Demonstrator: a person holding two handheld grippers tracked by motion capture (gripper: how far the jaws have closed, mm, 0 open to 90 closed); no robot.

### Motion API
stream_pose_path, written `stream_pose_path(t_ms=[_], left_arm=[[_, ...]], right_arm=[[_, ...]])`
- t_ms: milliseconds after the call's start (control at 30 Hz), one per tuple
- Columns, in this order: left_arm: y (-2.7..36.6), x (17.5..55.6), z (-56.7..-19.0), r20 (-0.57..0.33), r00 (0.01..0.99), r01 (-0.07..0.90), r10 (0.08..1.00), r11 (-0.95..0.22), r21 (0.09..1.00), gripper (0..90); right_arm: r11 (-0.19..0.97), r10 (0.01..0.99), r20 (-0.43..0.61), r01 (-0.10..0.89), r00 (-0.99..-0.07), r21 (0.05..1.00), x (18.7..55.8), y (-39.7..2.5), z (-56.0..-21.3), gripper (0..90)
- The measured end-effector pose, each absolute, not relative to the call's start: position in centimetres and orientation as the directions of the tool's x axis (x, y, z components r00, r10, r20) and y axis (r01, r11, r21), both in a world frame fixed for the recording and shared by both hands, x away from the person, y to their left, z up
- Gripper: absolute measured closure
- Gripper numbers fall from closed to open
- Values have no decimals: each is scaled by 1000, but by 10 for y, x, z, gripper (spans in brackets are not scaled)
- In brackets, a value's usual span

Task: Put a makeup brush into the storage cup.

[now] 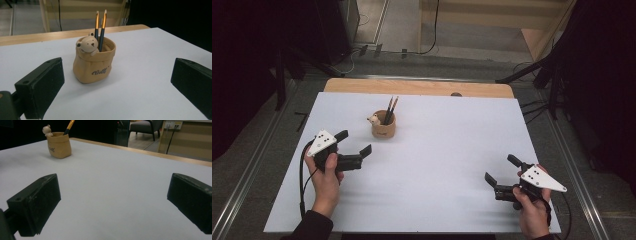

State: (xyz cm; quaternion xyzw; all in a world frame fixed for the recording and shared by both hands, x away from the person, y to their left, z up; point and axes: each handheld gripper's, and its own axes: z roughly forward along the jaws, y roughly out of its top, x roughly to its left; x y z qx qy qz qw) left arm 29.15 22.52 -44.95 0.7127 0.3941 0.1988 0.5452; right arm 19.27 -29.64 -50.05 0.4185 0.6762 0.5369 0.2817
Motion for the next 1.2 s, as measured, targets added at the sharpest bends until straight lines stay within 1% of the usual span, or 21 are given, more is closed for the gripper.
stream_pose_path(t_ms=[367, 567, 733, 1033, 1200], left_arm=[[229, 276, -455, -134, 622, 337, 771, -109, 935, 0], [235, 264, -456, -93, 622, 303, 778, -130, 944, 0], [244, 256, -456, -103, 620, 306, 778, -119, 945, 0], [255, 242, -458, -82, 620, 291, 781, -131, 948, 0], [259, 236, -459, -92, 624, 304, 776, -133, 943, 0]], right_arm=[[78, 869, 64, 263, -490, 962, 193, -296, -501, 0], [77, 869, 65, 264, -491, 961, 193, -296, -501, 0], [75, 869, 67, 264, -491, 961, 193, -296, -501, 0], [78, 866, 68, 268, -495, 960, 193, -293, -501, 0], [79, 867, 66, 267, -495, 960, 193, -293, -501, 0]])
